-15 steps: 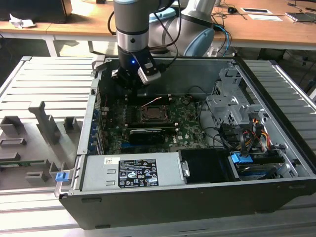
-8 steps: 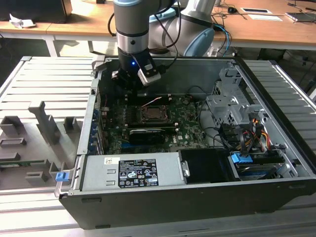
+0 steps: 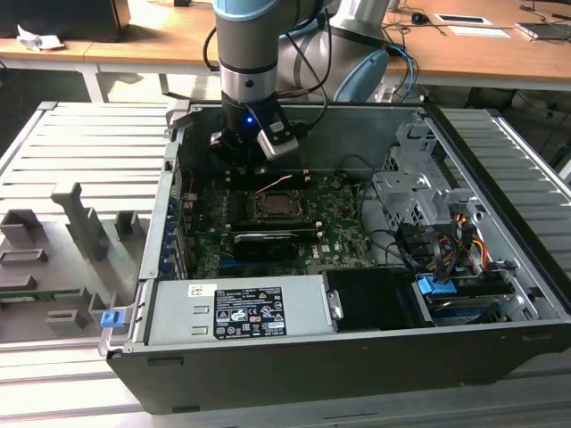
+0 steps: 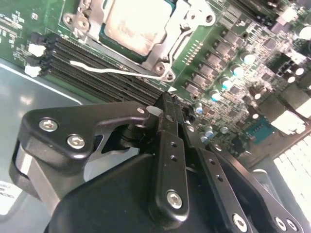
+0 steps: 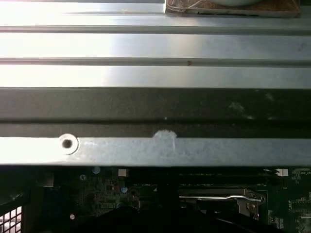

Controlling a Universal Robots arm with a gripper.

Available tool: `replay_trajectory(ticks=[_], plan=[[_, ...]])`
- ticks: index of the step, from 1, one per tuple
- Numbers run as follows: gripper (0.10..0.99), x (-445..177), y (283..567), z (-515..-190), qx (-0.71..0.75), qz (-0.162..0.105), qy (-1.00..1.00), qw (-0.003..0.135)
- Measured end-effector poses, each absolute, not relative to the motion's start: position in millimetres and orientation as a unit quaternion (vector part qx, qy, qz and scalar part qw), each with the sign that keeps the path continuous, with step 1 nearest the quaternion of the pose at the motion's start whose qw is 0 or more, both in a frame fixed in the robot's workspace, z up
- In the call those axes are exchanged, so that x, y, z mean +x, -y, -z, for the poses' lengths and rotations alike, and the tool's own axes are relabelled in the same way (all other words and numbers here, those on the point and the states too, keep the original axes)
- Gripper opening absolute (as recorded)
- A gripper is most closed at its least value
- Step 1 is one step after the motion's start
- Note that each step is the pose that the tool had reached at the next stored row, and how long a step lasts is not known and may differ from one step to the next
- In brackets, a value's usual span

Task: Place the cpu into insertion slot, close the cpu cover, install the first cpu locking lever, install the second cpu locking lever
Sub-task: 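Install the first cpu locking lever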

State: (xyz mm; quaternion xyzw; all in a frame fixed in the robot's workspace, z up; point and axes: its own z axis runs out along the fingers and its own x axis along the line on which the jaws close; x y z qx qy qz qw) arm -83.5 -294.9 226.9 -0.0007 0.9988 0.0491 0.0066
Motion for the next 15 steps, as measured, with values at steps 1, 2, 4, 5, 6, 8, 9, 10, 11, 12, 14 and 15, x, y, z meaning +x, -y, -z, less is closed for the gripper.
replay_trajectory(ticks=[1,2,4,5,6,8,9,10,11,12,14,15], plan=[[0.106,-83.3,294.9,-226.8,-0.001,-0.049,-0.999,0.007],[0.106,-83.1,294.9,-226.7,-0.001,-0.049,-0.999,0.007],[0.106,-83.0,294.8,-226.6,-0.001,-0.049,-0.999,0.007],[0.106,-83.0,294.8,-226.6,-0.001,-0.049,-0.999,0.007],[0.106,-82.9,294.8,-226.6,-0.001,-0.049,-0.999,0.007],[0.106,-82.9,294.8,-226.7,-0.001,-0.049,-0.999,0.007],[0.106,-82.9,294.8,-226.7,-0.001,-0.049,-0.999,0.007],[0.106,-82.9,294.8,-226.6,-0.001,-0.049,-0.999,0.007],[0.106,-82.9,294.8,-226.6,-0.001,-0.049,-0.999,0.007],[0.106,-82.9,294.8,-226.7,-0.001,-0.049,-0.999,0.007],[0.106,-82.8,294.8,-229.4,-0.001,-0.049,-0.999,0.007],[0.106,-82.8,294.8,-230.4,-0.001,-0.049,-0.999,0.007]])
